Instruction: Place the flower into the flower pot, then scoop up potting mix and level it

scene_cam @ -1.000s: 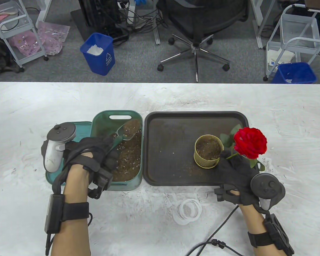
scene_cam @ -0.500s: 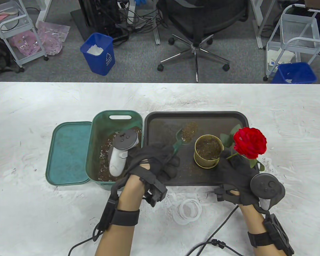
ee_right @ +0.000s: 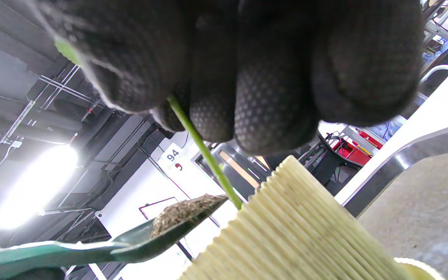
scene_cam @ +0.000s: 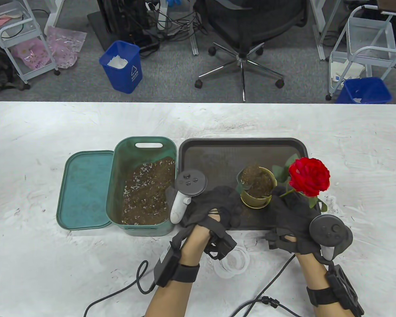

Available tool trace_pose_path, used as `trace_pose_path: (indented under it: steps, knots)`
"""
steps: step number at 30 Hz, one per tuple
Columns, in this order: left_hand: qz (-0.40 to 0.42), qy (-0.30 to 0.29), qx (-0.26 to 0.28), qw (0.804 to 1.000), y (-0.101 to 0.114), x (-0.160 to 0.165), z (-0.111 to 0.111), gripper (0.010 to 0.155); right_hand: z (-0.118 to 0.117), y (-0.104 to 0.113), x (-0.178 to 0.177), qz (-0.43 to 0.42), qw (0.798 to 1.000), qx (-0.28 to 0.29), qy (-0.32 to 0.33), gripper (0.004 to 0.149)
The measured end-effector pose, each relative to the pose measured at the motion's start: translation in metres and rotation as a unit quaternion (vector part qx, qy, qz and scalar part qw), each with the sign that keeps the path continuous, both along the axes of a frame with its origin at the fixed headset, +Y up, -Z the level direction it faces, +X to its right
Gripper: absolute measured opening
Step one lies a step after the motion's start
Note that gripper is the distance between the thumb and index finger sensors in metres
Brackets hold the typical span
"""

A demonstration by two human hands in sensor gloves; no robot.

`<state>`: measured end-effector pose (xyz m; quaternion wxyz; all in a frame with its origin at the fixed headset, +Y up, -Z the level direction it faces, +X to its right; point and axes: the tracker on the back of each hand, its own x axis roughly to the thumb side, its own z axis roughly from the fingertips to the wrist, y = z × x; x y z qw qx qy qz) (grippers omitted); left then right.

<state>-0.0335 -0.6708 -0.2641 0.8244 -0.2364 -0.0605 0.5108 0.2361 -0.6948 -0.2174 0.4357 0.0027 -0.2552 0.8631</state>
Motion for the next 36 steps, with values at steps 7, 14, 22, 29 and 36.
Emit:
trace_pose_path:
  steps: [7, 14, 22, 29, 36]
  knots:
    - [-0.084, 0.002, 0.043, 0.996, 0.002, 0.011, 0.005, 0.057, 0.0, 0.0, 0.0, -0.005, 1.0, -0.001, -0.001, 0.037]
    - [-0.167, 0.003, 0.095, 0.981, 0.005, 0.024, 0.009, 0.057, -0.001, 0.0, 0.001, -0.009, 1.0, -0.002, 0.0, 0.037]
    - [-0.253, 0.003, 0.161, 0.954, 0.014, 0.035, 0.017, 0.056, -0.001, -0.001, 0.002, -0.017, 1.0, -0.006, -0.002, 0.037]
    - [-0.312, 0.006, 0.225, 0.923, 0.024, 0.042, 0.024, 0.055, -0.002, -0.001, 0.002, -0.016, 1.0, -0.006, -0.004, 0.037]
    - [-0.329, 0.004, 0.248, 0.911, 0.026, 0.042, 0.025, 0.055, -0.002, -0.001, 0.003, -0.016, 1.0, -0.006, -0.004, 0.037]
